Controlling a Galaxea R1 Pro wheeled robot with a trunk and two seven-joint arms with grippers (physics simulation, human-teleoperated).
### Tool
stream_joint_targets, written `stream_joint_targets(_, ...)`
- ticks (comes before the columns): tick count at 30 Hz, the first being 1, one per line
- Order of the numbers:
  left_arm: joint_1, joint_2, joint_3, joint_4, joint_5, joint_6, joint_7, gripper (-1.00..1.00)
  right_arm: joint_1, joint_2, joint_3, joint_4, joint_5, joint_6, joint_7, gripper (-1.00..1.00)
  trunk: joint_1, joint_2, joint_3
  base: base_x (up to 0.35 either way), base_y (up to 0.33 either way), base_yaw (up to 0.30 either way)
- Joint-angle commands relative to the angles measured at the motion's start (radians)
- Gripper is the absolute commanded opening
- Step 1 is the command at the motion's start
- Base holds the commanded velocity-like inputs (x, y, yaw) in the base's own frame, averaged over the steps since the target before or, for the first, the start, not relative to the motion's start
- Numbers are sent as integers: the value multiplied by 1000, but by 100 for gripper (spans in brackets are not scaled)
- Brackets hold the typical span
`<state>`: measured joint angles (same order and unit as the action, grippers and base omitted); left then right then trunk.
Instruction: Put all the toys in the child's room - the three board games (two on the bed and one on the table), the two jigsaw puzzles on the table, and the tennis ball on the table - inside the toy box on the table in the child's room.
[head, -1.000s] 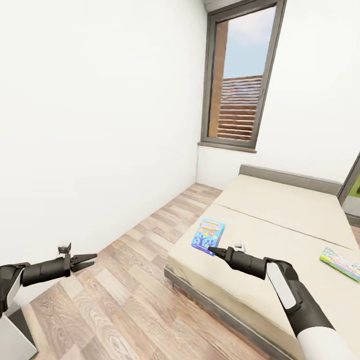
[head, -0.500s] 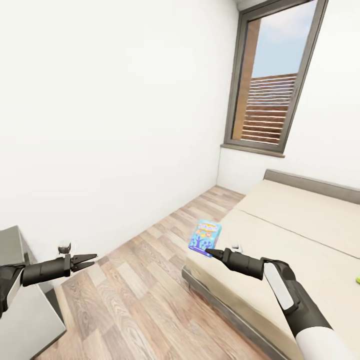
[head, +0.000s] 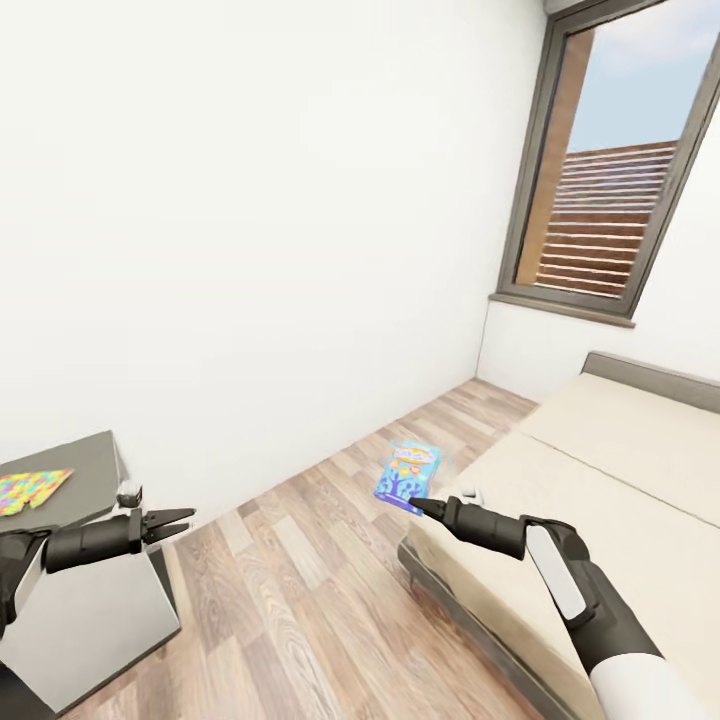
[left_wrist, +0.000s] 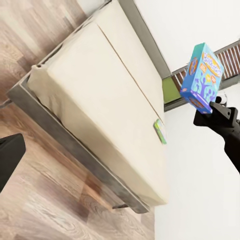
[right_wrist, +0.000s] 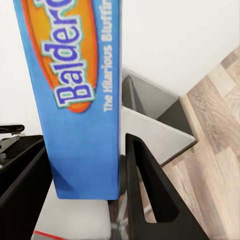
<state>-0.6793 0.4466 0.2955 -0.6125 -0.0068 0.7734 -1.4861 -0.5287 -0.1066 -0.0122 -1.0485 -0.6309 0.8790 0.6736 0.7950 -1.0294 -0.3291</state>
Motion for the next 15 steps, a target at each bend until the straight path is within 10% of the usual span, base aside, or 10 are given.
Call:
stream_joint_targets(1, -1, 0, 1, 0, -1, 10, -4, 100, 0, 0, 1, -1, -4, 6, 3, -100, -4, 6, 2, 0, 0, 293)
stream_joint_targets(15, 0, -24, 1, 0, -1, 10, 47, 100, 0, -1, 30, 0, -4, -38, -11, -100, -42, 76, 33, 0, 0, 293)
